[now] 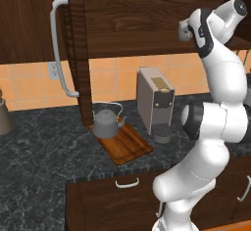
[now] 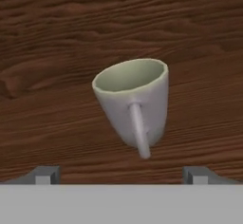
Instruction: Pick the kettle from the counter and place it on the tray. Then pick the mug from the cabinet and place it on the tray. Then close the cabinet doors.
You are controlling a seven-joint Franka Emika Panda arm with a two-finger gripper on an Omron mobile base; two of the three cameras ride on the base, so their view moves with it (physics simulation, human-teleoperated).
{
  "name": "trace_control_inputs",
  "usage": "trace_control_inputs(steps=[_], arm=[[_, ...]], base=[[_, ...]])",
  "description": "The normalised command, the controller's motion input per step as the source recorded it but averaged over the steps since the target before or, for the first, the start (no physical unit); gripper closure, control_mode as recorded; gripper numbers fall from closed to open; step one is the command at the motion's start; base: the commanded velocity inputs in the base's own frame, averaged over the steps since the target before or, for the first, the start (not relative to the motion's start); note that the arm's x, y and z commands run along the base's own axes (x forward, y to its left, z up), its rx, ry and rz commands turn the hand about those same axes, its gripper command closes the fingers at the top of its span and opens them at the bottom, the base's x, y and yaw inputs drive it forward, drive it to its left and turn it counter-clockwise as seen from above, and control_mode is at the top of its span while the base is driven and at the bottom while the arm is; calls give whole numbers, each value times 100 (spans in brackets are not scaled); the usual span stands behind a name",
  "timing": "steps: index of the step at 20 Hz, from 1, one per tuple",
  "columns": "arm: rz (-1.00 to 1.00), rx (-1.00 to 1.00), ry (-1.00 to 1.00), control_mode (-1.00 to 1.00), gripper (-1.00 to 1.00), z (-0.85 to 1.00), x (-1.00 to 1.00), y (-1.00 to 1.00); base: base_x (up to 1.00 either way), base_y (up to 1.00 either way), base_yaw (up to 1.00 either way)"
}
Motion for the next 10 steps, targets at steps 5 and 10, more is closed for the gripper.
trace_control_inputs(steps=[5, 10], arm=[[0, 0, -2, -100, -100, -9, 33, -5], [0, 0, 0, -100, -100, -8, 34, -9]], base=[[0, 0, 0], [0, 0, 0]])
